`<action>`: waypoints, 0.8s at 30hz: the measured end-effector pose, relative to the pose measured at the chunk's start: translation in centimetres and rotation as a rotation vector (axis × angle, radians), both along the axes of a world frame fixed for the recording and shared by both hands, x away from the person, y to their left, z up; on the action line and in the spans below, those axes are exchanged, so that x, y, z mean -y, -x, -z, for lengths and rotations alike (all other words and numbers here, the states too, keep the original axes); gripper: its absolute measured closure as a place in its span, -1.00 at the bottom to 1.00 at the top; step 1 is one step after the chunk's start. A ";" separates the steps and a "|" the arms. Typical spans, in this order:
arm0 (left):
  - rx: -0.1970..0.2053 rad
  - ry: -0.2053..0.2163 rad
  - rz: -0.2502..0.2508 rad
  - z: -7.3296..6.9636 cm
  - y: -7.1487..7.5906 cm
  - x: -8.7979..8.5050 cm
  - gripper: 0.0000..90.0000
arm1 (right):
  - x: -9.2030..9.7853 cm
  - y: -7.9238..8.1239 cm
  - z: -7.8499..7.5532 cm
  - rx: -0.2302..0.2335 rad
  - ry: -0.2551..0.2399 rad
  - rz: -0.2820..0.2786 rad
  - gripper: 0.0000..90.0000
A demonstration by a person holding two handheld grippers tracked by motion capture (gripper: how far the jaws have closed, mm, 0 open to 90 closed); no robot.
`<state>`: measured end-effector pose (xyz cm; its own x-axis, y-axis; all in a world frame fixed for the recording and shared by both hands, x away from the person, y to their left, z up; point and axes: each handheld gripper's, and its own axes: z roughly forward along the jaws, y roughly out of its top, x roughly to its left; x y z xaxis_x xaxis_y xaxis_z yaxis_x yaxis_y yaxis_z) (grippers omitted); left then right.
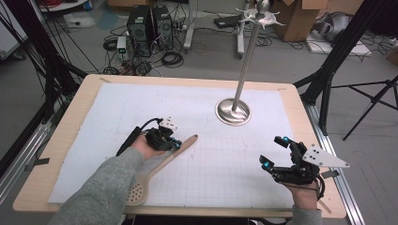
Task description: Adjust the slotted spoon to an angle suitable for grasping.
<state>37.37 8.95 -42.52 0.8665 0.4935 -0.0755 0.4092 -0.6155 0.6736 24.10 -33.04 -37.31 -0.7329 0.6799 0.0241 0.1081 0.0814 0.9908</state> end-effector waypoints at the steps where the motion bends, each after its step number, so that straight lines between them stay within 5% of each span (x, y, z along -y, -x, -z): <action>1: -0.002 0.004 0.006 0.0 0.1 0.2 0.99 | 0.0 0.0 0.0 0.000 -0.001 -0.002 -0.72; 8: -0.005 -0.007 0.039 -0.1 0.2 0.8 0.99 | -0.1 0.0 0.0 0.004 0.001 -0.005 -0.71; 24: -0.038 0.016 0.225 0.6 0.5 2.8 0.99 | -0.2 -0.2 0.0 -0.001 0.003 -0.003 -0.71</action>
